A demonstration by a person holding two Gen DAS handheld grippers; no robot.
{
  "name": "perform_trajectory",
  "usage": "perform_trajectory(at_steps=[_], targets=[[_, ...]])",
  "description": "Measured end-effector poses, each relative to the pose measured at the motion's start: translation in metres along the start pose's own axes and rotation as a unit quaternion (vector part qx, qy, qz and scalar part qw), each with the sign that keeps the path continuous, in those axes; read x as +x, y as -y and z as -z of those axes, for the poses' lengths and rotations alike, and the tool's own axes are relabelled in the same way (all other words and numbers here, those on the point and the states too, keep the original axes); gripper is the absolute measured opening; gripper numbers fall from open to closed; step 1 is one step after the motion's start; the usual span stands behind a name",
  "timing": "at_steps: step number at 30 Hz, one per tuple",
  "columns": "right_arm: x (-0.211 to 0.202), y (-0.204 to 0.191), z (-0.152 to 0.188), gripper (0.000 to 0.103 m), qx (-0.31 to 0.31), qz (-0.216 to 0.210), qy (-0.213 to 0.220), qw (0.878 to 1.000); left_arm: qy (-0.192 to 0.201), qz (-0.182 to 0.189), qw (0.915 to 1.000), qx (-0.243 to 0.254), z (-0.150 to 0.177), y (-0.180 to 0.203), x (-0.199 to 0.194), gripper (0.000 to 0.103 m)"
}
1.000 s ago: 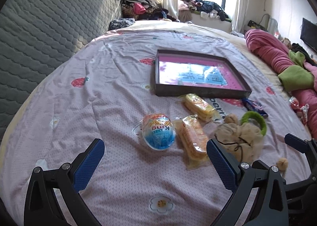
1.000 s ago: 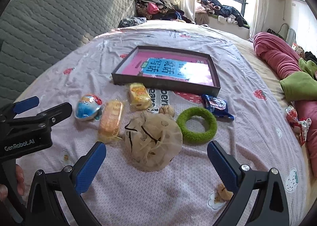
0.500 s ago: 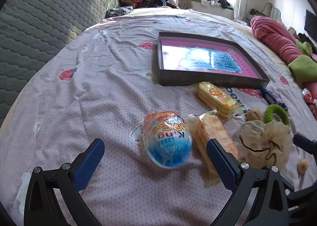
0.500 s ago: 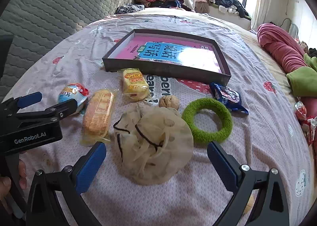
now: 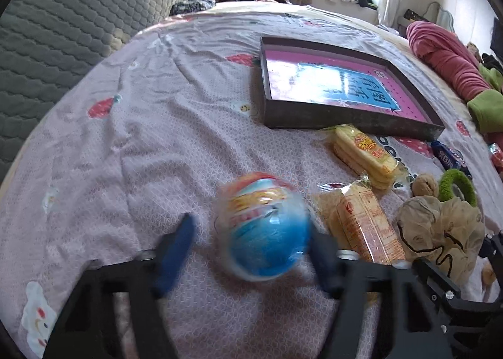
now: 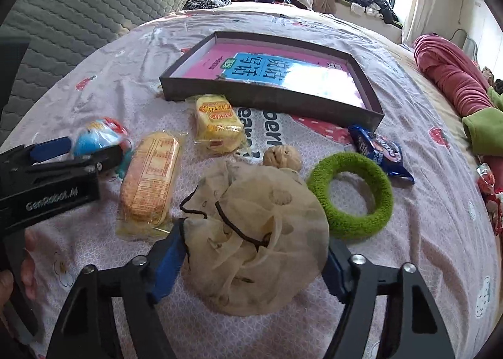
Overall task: Organize objects
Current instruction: 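Grasp the blue egg with the left tool while the right tool grasps the mesh bag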
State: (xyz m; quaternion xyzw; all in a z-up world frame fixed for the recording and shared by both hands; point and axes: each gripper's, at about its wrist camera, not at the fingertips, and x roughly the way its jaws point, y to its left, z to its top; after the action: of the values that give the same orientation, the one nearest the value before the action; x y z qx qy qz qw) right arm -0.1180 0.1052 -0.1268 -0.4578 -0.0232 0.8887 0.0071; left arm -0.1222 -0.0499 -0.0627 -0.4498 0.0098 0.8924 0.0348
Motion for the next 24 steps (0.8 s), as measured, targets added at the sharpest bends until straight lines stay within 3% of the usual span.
perform_trajectory(at_steps=[5,10,13,24], targets=[[0.002,0.000,0.000,0.058,0.001,-0.013,-0.001,1.000,-0.011,0.023,0.9996,0.012,0.002,0.006,0.008,0.054],[-0.004,0.005,0.001,0.037,0.014,-0.038,0.008,0.999,0.002,0.036,0.9989,0.028,0.003,0.014,0.002,0.053],[-0.009,0.009,0.001,0.032,0.022,-0.053,0.012,0.998,0.014,0.042,0.9983,0.039,0.002,0.017,-0.005,0.052],[-0.029,0.018,0.004,0.030,0.032,-0.060,0.029,0.997,0.015,0.040,0.9982,0.043,0.007,0.021,-0.021,0.052]])
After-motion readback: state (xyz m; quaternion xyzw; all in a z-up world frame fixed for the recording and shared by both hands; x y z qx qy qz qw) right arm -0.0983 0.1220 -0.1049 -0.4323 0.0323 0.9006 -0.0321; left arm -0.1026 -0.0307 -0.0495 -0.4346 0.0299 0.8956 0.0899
